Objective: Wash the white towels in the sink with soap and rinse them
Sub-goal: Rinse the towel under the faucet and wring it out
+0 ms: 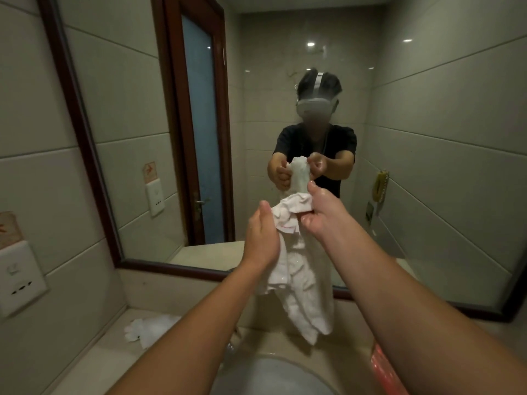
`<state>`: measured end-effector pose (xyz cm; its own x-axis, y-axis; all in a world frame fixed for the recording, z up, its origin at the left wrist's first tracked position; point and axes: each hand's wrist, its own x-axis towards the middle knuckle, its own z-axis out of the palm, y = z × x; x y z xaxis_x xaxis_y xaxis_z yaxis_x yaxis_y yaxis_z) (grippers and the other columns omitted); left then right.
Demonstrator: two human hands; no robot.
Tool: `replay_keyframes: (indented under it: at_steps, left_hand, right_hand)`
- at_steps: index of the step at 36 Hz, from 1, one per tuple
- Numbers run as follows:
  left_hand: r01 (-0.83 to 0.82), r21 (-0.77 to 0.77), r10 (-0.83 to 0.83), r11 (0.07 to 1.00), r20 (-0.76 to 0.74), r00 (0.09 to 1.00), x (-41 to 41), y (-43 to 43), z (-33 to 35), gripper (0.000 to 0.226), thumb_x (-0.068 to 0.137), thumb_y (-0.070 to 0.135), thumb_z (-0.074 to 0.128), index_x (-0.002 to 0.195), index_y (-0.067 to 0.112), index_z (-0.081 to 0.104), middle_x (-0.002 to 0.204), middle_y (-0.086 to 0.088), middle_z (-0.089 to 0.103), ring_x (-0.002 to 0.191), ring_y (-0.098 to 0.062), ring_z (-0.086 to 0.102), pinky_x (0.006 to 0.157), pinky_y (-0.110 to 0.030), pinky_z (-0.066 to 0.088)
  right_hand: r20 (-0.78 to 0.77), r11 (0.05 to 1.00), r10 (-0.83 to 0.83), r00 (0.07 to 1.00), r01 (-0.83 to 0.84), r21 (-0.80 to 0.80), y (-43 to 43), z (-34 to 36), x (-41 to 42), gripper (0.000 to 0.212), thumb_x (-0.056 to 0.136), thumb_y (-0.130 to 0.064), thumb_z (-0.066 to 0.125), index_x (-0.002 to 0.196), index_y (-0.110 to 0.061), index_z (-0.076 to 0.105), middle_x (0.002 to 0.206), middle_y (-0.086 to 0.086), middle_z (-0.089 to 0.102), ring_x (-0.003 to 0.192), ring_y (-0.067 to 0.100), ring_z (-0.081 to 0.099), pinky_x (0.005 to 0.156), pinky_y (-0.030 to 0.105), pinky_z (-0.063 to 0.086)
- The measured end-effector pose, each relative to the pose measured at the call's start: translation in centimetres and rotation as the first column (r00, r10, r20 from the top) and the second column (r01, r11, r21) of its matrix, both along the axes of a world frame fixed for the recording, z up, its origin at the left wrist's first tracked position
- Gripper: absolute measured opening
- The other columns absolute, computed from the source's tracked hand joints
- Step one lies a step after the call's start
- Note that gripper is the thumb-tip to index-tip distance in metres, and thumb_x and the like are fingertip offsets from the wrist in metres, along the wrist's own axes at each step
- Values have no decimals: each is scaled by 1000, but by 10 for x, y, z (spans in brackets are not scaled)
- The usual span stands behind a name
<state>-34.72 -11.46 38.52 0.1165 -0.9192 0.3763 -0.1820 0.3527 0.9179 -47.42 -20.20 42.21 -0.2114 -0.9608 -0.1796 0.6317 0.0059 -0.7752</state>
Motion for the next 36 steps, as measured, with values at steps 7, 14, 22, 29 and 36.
replay_keyframes:
  at_steps: [7,14,22,29,36]
  left_hand:
    - [244,422,-136,873,-271,953,11,-19,59,45,110,41,47,79,11,62,71,-13,70,68,-31,71,70,-40,53]
    - [210,398,-126,893,-226,966,0,-27,94,34,112,32,47,105,8,70,97,-15,75,87,-30,72,70,-37,55]
    - [207,272,-137,940,-256,957,-9,-38,137,41,112,39,46,129,5,62,109,-13,71,99,-28,72,89,-43,63]
    - [223,222,-163,949,-259,952,-2,-35,164,33,112,38,49,116,9,64,90,-9,64,83,-24,66,75,-38,58]
    - [210,195,-167,958,-215,962,5,-44,148,40,108,48,55,114,10,67,79,-6,68,73,-22,69,65,-35,57]
  right_hand:
    - [-156,1000,20,988,-16,26,40,0,-22,27,98,-15,74,121,-1,72,106,25,78,89,44,78,85,61,63]
    - [-500,1000,-12,866,-2,-28,73,-13,-15,21,97,-28,75,102,-7,77,100,18,80,91,35,77,89,52,63]
    - [-690,942,-117,714,-141,-305,89,5,4,39,99,-58,64,119,-26,73,108,-6,75,98,8,72,81,26,55]
    - [-754,938,-238,612,-55,-341,85,3,6,30,111,-45,49,111,-24,69,101,-5,72,91,8,68,73,23,48]
    - [-656,924,-326,681,81,-374,83,14,1,30,112,-44,46,101,-26,67,106,11,73,99,24,70,84,40,58]
